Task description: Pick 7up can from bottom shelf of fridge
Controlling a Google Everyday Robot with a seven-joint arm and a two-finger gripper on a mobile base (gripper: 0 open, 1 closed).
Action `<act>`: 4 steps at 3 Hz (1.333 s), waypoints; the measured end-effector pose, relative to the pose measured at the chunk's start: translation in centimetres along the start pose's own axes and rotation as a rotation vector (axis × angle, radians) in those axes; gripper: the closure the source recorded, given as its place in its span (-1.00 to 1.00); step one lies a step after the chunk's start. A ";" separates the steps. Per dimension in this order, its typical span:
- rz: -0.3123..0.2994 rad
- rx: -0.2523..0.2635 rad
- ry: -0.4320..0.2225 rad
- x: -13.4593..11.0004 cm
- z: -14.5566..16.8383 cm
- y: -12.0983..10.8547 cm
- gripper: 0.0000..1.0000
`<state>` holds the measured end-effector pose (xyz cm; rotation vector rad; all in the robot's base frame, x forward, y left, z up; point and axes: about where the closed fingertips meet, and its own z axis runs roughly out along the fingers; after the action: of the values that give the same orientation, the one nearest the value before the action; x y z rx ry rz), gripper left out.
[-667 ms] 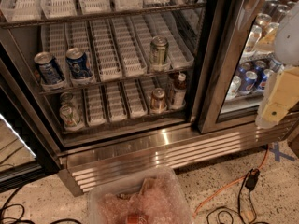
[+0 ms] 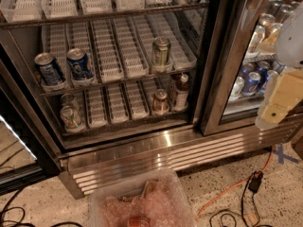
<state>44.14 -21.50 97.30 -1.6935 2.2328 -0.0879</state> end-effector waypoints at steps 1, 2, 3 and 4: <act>0.072 -0.076 -0.078 -1.5 5.3 0.1 -1.00; 0.166 -0.160 -0.198 -4.5 11.4 0.6 -1.00; 0.223 -0.176 -0.297 -8.6 15.5 1.0 -1.00; 0.223 -0.176 -0.297 -8.7 15.5 1.0 -1.00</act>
Offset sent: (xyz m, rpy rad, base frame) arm 0.0707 0.1086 -0.1567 0.4835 0.1771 -0.1265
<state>49.92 -10.67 84.40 -1.4161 2.2325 0.3979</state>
